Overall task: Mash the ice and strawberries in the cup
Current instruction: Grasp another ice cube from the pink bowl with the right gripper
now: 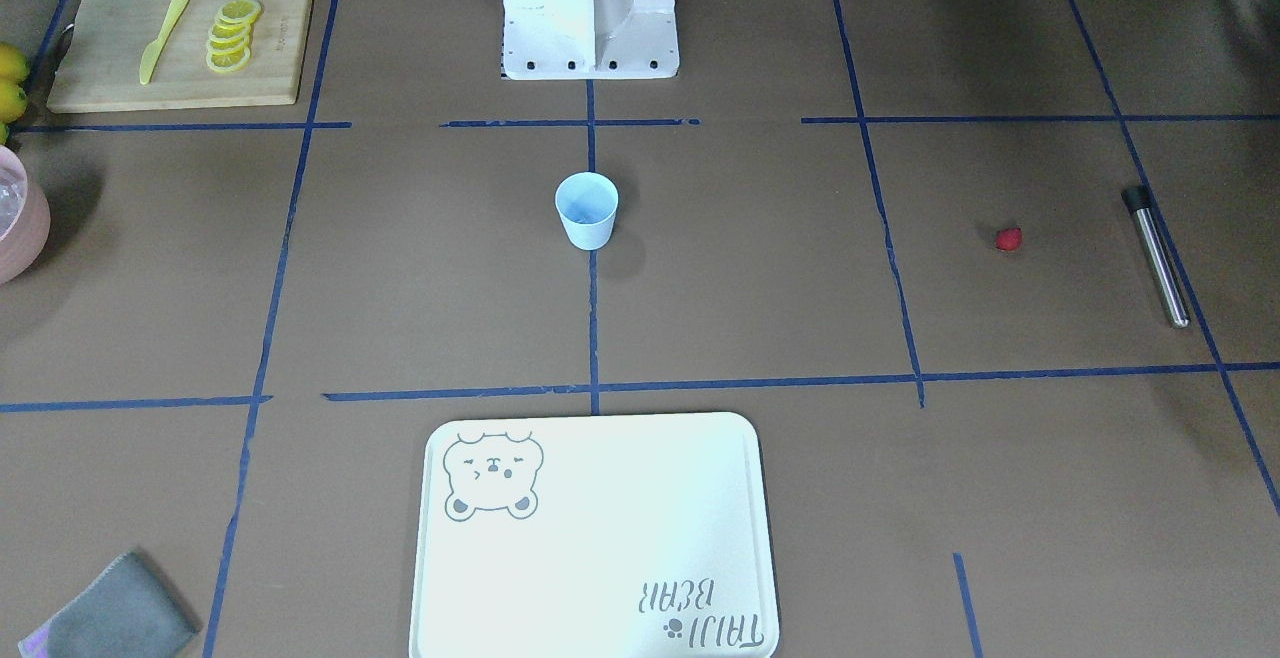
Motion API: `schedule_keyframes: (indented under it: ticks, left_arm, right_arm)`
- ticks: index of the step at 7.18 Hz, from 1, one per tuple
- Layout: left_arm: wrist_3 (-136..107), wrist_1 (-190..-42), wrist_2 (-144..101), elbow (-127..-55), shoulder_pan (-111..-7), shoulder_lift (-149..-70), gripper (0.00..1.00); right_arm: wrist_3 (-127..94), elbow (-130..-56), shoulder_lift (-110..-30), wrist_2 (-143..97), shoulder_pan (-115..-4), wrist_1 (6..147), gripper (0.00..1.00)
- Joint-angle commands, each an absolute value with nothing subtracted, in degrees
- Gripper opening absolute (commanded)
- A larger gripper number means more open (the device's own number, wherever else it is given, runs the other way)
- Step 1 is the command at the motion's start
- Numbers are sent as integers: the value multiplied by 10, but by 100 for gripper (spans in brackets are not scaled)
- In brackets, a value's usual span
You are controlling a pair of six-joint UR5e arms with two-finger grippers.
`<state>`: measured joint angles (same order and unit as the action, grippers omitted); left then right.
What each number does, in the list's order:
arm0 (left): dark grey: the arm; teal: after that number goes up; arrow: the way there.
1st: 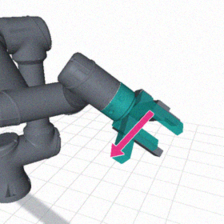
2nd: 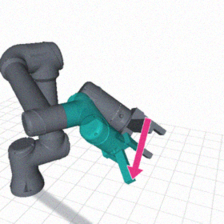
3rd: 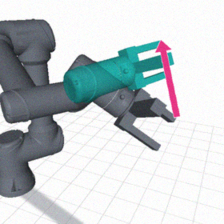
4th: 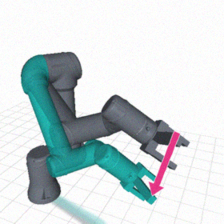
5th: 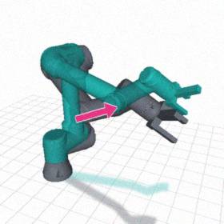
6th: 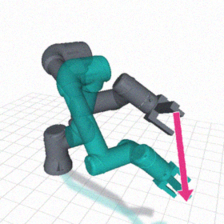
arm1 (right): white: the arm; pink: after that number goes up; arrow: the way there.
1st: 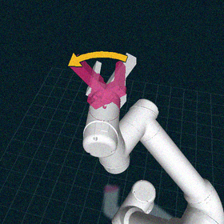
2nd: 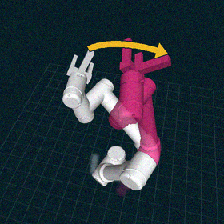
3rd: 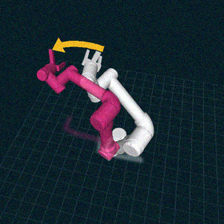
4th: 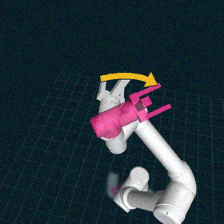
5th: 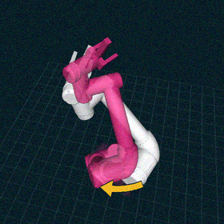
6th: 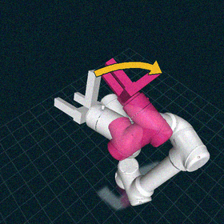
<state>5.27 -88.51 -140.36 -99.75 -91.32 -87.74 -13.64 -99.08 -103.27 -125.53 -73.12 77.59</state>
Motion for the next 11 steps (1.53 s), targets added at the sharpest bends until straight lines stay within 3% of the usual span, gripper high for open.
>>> schedule_keyframes:
  ticks: [1,11]
  left_arm:
    - [53,-886,-1404,-998,-913,-877,100]
    - [53,-885,-1404,-1006,-913,-877,100]
  right_arm:
    - [-135,-990,-1033,-1255,-730,776,68]
    - [-131,-977,-1021,-1251,-707,776,63]
